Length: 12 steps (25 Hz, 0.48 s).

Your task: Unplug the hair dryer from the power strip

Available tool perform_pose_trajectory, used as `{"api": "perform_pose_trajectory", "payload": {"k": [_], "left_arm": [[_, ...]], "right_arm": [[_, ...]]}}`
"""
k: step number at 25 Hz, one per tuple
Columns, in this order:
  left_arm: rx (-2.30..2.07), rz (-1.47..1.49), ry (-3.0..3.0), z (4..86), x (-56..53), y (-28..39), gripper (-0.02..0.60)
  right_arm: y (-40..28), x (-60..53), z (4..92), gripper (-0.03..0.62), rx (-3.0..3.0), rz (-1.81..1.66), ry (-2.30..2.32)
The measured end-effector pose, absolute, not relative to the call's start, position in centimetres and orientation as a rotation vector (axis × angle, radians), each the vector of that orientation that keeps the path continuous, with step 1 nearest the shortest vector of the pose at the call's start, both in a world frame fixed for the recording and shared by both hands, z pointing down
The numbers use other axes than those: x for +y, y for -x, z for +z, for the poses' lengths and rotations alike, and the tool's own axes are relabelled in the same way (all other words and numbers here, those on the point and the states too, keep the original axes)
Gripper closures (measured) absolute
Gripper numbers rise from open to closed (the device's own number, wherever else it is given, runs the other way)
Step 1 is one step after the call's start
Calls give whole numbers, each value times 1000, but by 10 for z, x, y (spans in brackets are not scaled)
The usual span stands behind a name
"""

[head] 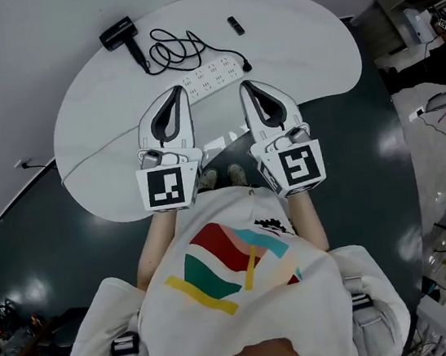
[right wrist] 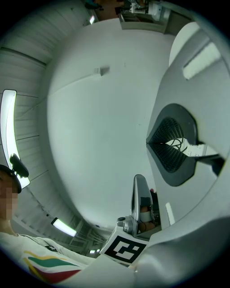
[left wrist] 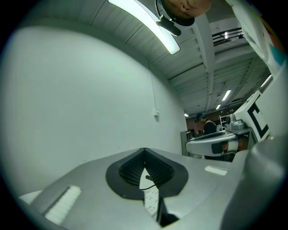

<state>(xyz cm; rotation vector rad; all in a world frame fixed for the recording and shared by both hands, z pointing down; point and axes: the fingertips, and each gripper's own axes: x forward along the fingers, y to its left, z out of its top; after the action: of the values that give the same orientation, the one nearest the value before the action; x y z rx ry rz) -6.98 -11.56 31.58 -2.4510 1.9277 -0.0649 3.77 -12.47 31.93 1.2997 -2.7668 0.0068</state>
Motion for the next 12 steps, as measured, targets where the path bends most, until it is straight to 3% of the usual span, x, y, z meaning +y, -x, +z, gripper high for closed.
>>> {"api": "perform_pose_trajectory", "payload": {"k": [12], "left_arm": [[1934, 9, 2403, 312, -112, 72, 581]], "right_arm": [[-37, -123, 323, 579, -2763, 4, -1279]]}}
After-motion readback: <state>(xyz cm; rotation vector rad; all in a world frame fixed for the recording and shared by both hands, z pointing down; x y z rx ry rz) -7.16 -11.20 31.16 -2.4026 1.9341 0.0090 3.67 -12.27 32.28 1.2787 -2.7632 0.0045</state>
